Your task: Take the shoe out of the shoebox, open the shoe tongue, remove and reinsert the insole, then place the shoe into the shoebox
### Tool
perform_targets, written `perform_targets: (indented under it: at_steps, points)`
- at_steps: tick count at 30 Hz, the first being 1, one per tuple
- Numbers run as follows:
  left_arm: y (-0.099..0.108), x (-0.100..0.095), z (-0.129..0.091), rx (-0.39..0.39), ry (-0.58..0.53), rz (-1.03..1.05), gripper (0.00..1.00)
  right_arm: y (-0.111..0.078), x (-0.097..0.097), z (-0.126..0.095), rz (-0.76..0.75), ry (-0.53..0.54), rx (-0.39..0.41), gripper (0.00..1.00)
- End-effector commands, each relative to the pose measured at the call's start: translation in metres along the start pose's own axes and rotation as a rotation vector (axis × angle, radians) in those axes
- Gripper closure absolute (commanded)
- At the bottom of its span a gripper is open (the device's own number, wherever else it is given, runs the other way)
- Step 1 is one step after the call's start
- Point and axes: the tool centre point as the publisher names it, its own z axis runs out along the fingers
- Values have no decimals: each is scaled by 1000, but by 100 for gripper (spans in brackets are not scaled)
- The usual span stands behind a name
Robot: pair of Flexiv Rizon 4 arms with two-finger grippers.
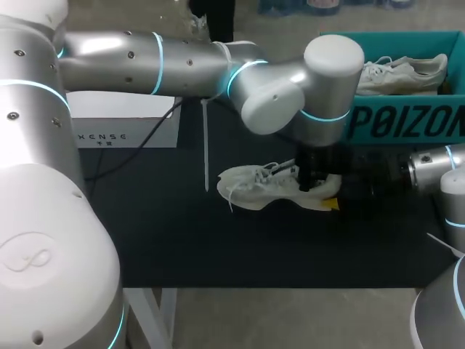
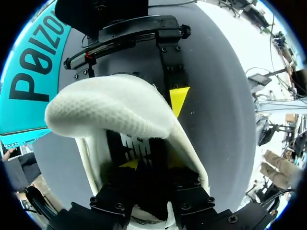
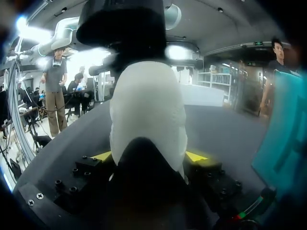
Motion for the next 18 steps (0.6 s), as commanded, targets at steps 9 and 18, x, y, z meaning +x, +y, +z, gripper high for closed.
perform_targets:
  at_steps: [9, 18]
  points:
    - [3, 5, 28, -41, -87, -5, 100, -2, -1, 4, 2, -2, 2, 100]
    - [10, 0, 6, -56, -208, -37, 100, -2, -1, 4, 2, -2, 2, 100]
